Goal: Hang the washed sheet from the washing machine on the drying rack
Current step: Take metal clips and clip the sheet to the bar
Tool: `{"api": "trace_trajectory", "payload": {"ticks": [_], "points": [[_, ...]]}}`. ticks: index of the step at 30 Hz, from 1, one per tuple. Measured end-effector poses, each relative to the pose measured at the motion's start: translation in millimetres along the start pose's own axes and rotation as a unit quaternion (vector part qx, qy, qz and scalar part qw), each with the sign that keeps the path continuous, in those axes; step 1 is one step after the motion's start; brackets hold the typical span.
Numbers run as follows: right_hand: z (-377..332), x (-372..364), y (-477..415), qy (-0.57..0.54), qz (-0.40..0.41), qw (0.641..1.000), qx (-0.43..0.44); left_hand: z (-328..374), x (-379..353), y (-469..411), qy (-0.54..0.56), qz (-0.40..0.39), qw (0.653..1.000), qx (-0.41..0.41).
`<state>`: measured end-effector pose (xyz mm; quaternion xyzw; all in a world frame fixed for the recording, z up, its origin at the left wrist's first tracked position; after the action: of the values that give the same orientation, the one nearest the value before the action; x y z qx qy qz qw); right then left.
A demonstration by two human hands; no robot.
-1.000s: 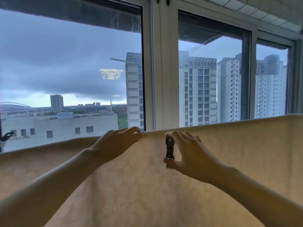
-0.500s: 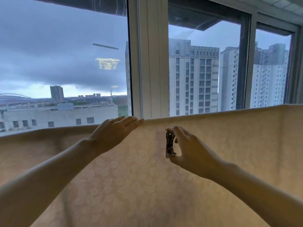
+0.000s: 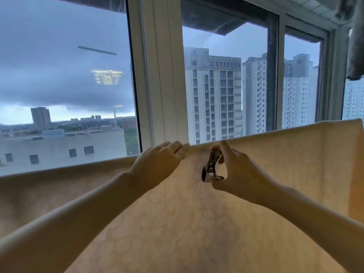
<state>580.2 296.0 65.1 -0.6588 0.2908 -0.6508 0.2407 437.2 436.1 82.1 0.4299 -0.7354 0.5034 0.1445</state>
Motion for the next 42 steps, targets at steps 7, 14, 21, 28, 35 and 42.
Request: {"api": "trace_trajectory", "payload": {"ticks": [7,14,21,28,35,42], "points": [[38.9,-6.8,-7.8,0.031,0.02,0.999,-0.022,16.8,-18.8,-41.5,0.028,-0.021,0.999,0.005],[76.3,-18.2,-22.5,0.115,-0.016,0.993,0.032,24.9,-39.0,-72.6,0.07,-0.013,0.997,0.017],[123.5,-9.8,-32.4,0.098,-0.007,0.995,0.019,23.9,-35.2,-82.2,0.175,0.068,0.977,0.105],[164.7,11.1,-43.6,0.09,-0.062,0.994,0.025,32.8,-40.2,-94.9,0.194,0.056,0.965,0.166],[167.6,14.4,-44.0,0.064,0.025,0.996,0.049,48.8,-46.5,-120.3,0.156,0.067,0.955,0.244],[167.7,15.4,-54.1,0.138,0.029,0.986,0.088,46.5,-44.9,-120.5,0.165,0.091,0.938,0.291]]}}
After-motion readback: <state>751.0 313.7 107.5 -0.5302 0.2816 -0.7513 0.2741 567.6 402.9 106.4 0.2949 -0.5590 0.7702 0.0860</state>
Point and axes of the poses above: each hand's wrist, its own y-axis away from the middle knuckle, its own x-axis out of the back of the hand, z = x × y, the point moved 3 cm from there along -y, towards the middle knuckle, and after that the axes turned 10 degrees about y, right-handed, at the moved point
